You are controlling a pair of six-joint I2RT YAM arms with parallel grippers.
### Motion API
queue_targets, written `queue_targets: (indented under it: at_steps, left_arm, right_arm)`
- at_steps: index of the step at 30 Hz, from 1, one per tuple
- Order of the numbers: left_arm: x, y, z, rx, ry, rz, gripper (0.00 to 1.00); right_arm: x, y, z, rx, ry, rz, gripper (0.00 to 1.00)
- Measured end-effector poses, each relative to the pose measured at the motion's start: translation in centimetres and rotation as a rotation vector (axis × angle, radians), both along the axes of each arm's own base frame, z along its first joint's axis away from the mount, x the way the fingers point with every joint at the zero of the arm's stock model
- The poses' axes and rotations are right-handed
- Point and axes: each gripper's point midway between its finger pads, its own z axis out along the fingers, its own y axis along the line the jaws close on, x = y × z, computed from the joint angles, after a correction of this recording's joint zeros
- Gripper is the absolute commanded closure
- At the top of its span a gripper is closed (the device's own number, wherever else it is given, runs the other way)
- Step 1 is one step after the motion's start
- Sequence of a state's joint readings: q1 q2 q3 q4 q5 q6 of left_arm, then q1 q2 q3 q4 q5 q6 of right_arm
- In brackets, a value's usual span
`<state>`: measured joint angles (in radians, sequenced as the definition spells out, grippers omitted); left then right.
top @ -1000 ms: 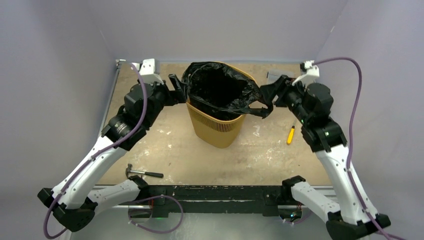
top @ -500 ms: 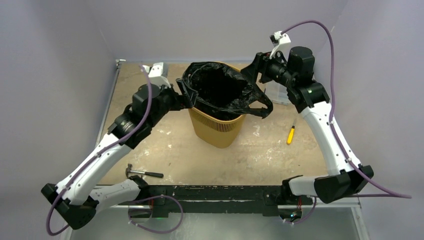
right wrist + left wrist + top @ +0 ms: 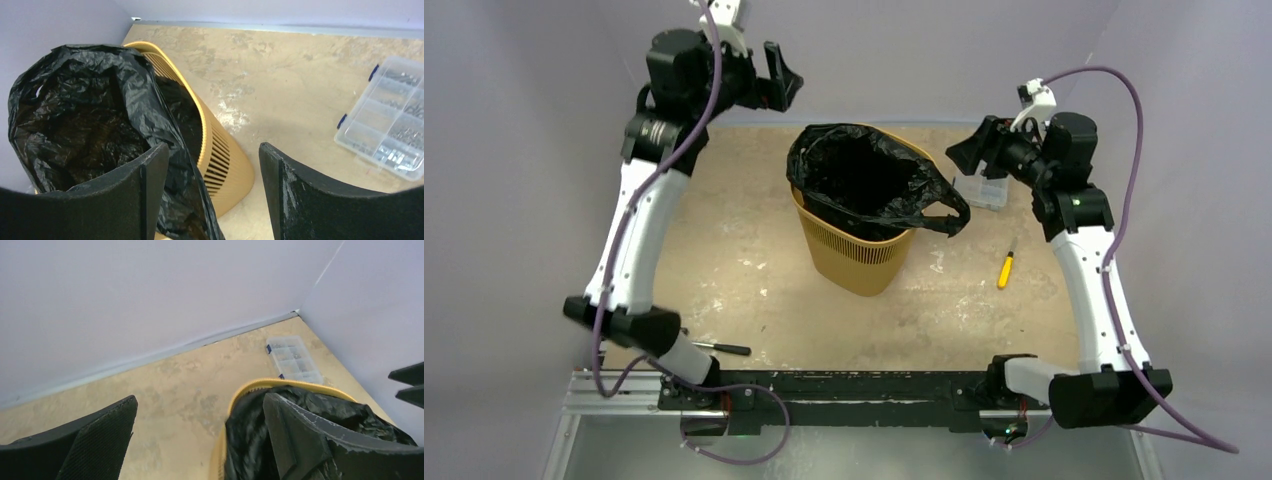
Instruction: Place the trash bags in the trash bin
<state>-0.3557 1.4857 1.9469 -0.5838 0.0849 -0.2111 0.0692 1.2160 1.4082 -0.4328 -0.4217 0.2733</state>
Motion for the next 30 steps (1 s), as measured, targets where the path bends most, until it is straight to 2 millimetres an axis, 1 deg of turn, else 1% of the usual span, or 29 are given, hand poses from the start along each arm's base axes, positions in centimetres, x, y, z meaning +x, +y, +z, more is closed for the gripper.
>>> queue_targets:
  at_steps: [2, 4, 5, 6, 7, 8, 9, 11, 12, 14, 16, 18, 21, 26, 28, 30]
  left_arm:
    - [2.6, -0.1, 0.3, 0.003, 0.000, -0.096, 0.09]
    - [5.0, -0.9, -0.7, -0.003, 0.026, -0.206, 0.09]
    - [6.1, -1.5, -1.8, -0.011, 0.048, -0.267, 0.09]
    - [7.0, -2.2, -3.4, -0.017, 0.080, -0.331, 0.10]
    - [7.6, -2.9, -5.4, -0.027, 0.127, -0.391, 0.10]
    - [7.9, -3.4, -7.1, -0.035, 0.171, -0.435, 0.10]
    - [8.1, -4.1, -9.2, -0.046, 0.232, -0.482, 0.11]
    - [8.1, -4.9, -12.8, -0.066, 0.335, -0.544, 0.12]
    - [7.9, -5.2, -14.2, -0.075, 0.379, -0.565, 0.13]
    - [7.5, -5.4, -15.8, -0.089, 0.436, -0.588, 0.15]
    - [7.0, -5.6, -16.2, -0.100, 0.460, -0.612, 0.21]
    - [6.3, -6.0, -15.8, -0.118, 0.459, -0.658, 0.26]
    - [5.3, -6.6, -15.0, -0.151, 0.453, -0.741, 0.28]
    - [4.4, -7.6, -14.0, -0.220, 0.440, -0.853, 0.43]
    - [4.0, -7.9, -13.7, -0.245, 0.434, -0.893, 0.46]
    - [3.7, -8.0, -13.6, -0.262, 0.436, -0.923, 0.55]
  right_arm:
    - [-0.6, -0.5, -0.5, 0.026, 0.016, 0.000, 0.29]
    - [-1.2, -1.1, -1.0, 0.056, 0.028, 0.002, 0.29]
    - [-1.6, -1.3, -1.2, 0.070, 0.034, 0.003, 0.29]
    - [-1.8, -1.5, -1.3, 0.082, 0.037, 0.006, 0.29]
    - [-2.0, -1.7, -1.3, 0.092, 0.039, 0.004, 0.29]
    - [-2.2, -1.9, -1.3, 0.100, 0.040, 0.006, 0.28]
    - [-2.4, -2.0, -1.4, 0.107, 0.044, 0.005, 0.28]
    - [-3.0, -2.0, -1.8, 0.119, 0.050, 0.009, 0.28]
    - [-3.3, -1.9, -2.1, 0.125, 0.056, 0.007, 0.28]
    - [-4.0, -1.8, -2.5, 0.136, 0.064, 0.011, 0.27]
    - [-4.8, -1.4, -2.8, 0.152, 0.076, 0.026, 0.27]
    - [-5.5, -1.0, -3.3, 0.170, 0.088, 0.046, 0.27]
    - [-6.3, -0.5, -4.1, 0.199, 0.117, 0.069, 0.26]
    - [-6.5, -0.4, -5.5, 0.225, 0.164, 0.062, 0.25]
    - [-6.5, -0.3, -6.0, 0.227, 0.173, 0.064, 0.25]
    - [-6.8, 0.2, -6.5, 0.240, 0.186, 0.106, 0.25]
